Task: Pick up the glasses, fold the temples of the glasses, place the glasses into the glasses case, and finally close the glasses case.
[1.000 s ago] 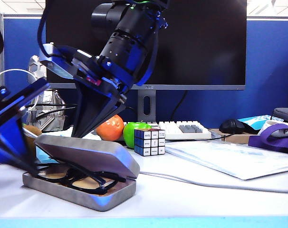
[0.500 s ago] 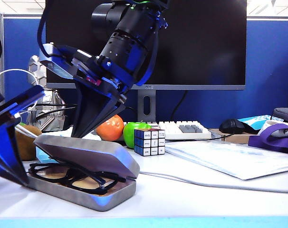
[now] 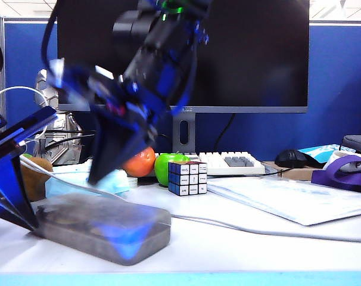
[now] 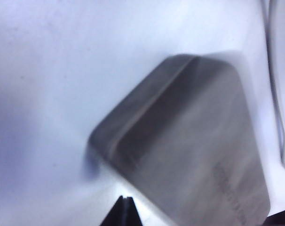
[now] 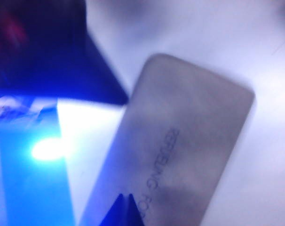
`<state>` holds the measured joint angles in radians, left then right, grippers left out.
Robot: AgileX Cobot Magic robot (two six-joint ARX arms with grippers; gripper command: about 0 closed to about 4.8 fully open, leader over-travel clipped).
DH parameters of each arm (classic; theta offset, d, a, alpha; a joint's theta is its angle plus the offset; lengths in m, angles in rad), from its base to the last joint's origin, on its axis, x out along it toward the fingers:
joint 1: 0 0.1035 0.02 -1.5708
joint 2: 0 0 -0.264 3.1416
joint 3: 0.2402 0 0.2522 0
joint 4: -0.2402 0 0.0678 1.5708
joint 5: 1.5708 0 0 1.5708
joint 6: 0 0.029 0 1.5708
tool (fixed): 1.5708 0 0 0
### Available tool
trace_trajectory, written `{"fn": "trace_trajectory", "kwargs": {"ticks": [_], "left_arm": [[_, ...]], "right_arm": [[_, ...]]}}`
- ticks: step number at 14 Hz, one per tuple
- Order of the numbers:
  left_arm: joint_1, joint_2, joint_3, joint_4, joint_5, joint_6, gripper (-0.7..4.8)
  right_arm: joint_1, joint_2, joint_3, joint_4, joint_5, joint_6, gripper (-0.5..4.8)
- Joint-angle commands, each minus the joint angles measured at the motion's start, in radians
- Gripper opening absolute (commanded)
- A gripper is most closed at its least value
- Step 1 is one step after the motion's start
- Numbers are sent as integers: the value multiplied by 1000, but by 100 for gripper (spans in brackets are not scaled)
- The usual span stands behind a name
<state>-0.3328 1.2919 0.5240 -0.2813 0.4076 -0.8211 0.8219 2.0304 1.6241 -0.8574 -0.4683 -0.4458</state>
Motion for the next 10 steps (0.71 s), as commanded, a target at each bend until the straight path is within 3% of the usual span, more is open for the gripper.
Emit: {"fn": "trace_trajectory", "kwargs": {"ticks": [1, 10], "left_arm": [[0, -2, 2, -2, -2, -2, -6], [0, -127, 11, -12, 23, 28, -6]], "right_arm": [[4, 8, 0, -14, -5, -4, -1], [-21, -84, 3, -8, 33, -3, -1]]}}
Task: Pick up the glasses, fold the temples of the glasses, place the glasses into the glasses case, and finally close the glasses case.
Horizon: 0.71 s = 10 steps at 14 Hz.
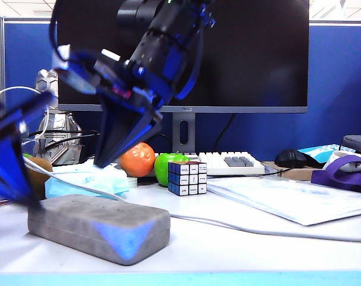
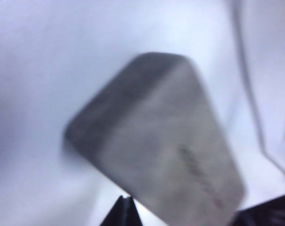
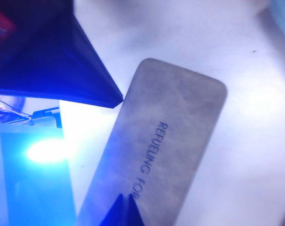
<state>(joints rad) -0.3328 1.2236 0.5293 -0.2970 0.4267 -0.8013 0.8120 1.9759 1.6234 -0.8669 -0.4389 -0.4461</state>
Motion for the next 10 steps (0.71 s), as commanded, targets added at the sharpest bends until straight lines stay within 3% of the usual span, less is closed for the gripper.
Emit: {"fn": "trace_trajectory", "kwargs": {"ticks": [1, 6, 10], "left_arm": [[0, -115, 6, 4, 6, 9, -6], [0, -315, 7, 24, 4, 159, -6], [0, -478, 48, 14, -29, 211, -6]], "right_arm": [[-18, -50, 4, -2, 13, -2, -1], [-65, -172, 4, -16, 85, 5, -1], [-82, -333, 4, -56, 136, 7, -1]]}}
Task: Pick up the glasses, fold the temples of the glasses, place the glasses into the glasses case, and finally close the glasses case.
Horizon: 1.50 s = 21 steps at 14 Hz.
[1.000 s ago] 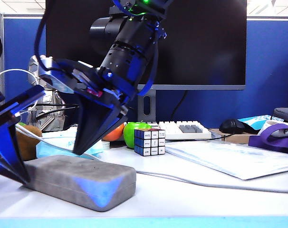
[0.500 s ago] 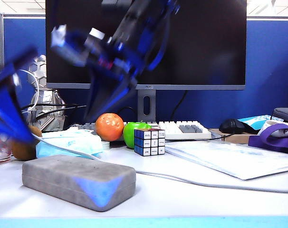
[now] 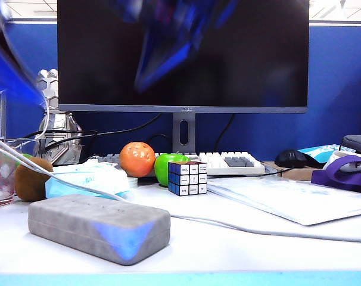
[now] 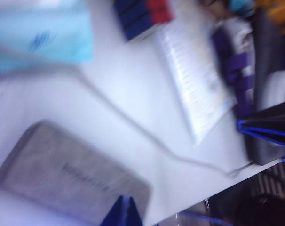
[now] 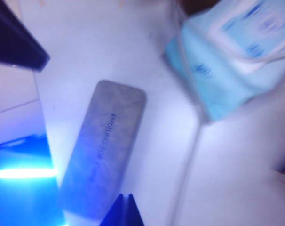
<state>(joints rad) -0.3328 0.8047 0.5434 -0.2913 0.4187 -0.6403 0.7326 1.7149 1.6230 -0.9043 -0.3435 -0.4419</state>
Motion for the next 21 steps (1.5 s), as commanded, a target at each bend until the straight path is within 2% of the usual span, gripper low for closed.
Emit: {"fn": "trace_trajectory", "kwargs": {"ticks": [1, 3, 5, 7, 8, 9, 10, 12, 14, 16, 19, 21], "left_arm": [[0, -109, 58, 6, -34, 102, -6], [0, -207, 119, -49, -114, 211, -6], [0, -300, 157, -112, -234, 288, -6], [0, -414, 161, -156, -335, 324, -6], [0, -470, 161, -187, -349, 390, -6], [0, -532, 161, -234, -354, 417, -6], [0, -620, 161, -323, -383, 424, -6], [0, -680, 159, -401, -436, 431, -6], [0, -681, 139, -387, -444, 431, -6], [0, -681, 62, -322, -443, 447, -6], [0, -679, -132, -118, -439, 450, -6], [0, -679, -198, -93, -468, 453, -6]], "right_arm": [[-2, -140, 4, -44, 77, 5, -1], [-2, -304, 4, -92, 154, 55, -1], [-2, -446, 3, -105, 167, 76, -1], [-2, -576, -1, -93, 168, 76, -1], [-2, -634, -19, -77, 174, 76, -1], [-2, -698, -66, -44, 180, 76, -1], [-2, -787, -181, 35, 193, 113, -1], [-2, -922, -431, 252, 237, 210, -1], [-2, -1044, -656, 434, 286, 216, -1], [-2, -1157, -885, 590, 410, 286, -1], [-2, -1282, -1173, 650, 612, 416, -1], [-2, -1304, -1262, 655, 619, 422, -1]]}}
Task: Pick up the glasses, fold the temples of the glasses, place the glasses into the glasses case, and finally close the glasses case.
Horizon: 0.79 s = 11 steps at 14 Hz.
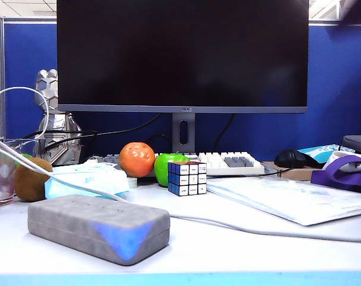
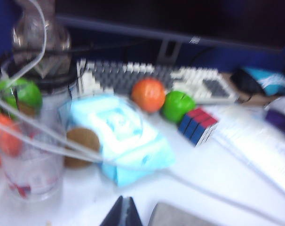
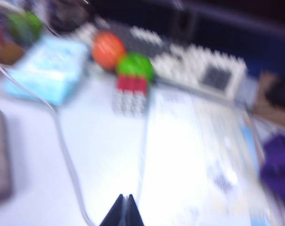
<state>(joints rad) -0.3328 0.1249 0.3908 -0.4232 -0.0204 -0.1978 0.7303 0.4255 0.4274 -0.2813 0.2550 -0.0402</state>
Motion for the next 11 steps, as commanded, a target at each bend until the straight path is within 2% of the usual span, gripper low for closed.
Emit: {"fn": "trace_trajectory", "kwargs": {"ticks": [1, 2, 3, 4, 8, 11], "left_arm": [[0, 0, -84, 46, -47, 11, -6], [0, 0, -98, 47, -52, 11, -6], [0, 0, -151, 78, -74, 30, -6], [0, 0, -182, 101, -74, 42, -6], [0, 0, -283, 139, -73, 42, -6], [0, 0, -383, 262, -73, 30, -6]], "right_arm": [[0, -16, -119, 34, 25, 50, -1], [0, -16, -142, 34, 34, 72, -1], [0, -16, -237, 48, 40, 188, -1], [0, -17, -283, 55, 40, 240, -1], [1, -18, -356, 44, 34, 254, -1], [2, -19, -363, 50, 32, 253, -1]]}}
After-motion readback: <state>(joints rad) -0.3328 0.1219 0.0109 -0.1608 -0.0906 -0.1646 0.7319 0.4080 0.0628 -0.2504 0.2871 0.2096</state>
